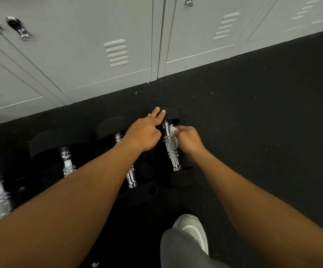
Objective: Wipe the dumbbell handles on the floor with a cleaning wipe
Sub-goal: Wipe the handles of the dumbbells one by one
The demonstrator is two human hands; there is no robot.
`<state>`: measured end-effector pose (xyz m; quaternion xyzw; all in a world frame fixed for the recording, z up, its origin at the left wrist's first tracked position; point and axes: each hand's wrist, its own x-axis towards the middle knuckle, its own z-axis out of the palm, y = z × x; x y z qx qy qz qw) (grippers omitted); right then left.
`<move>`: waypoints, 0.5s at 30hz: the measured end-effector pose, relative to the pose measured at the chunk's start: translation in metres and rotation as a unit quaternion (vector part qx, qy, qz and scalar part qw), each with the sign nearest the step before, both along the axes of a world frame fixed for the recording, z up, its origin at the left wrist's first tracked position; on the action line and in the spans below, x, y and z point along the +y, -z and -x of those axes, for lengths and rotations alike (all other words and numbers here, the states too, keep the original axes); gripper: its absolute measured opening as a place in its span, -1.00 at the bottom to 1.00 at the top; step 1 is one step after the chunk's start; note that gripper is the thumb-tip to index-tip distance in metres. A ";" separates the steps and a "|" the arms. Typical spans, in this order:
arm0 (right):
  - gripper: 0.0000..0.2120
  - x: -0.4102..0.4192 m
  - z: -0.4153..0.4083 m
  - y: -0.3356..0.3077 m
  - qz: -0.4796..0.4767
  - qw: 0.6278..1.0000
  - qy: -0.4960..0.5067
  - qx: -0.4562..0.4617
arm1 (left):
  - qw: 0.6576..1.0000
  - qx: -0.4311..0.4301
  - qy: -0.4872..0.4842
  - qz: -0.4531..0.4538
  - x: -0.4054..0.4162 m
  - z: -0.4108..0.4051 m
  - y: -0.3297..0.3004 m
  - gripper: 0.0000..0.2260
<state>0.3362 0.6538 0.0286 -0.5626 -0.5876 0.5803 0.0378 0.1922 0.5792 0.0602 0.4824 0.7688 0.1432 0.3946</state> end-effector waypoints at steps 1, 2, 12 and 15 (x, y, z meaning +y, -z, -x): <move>-0.72 0.003 0.003 0.002 0.044 0.998 0.032 0.013 | 1.000 0.000 -0.001 0.002 0.000 0.000 -0.001 -0.32; -0.74 0.005 0.006 0.002 0.090 0.993 0.070 0.026 | 1.000 0.001 -0.002 0.003 0.000 -0.001 -0.002 -0.31; -0.73 -0.005 0.006 0.011 -0.030 0.999 0.006 -0.011 | 1.000 -0.001 -0.007 -0.004 0.000 0.000 0.000 -0.32; -0.66 -0.014 -0.010 0.003 -0.107 0.989 -0.099 -0.041 | 1.000 0.007 -0.005 -0.003 -0.001 0.000 0.001 -0.32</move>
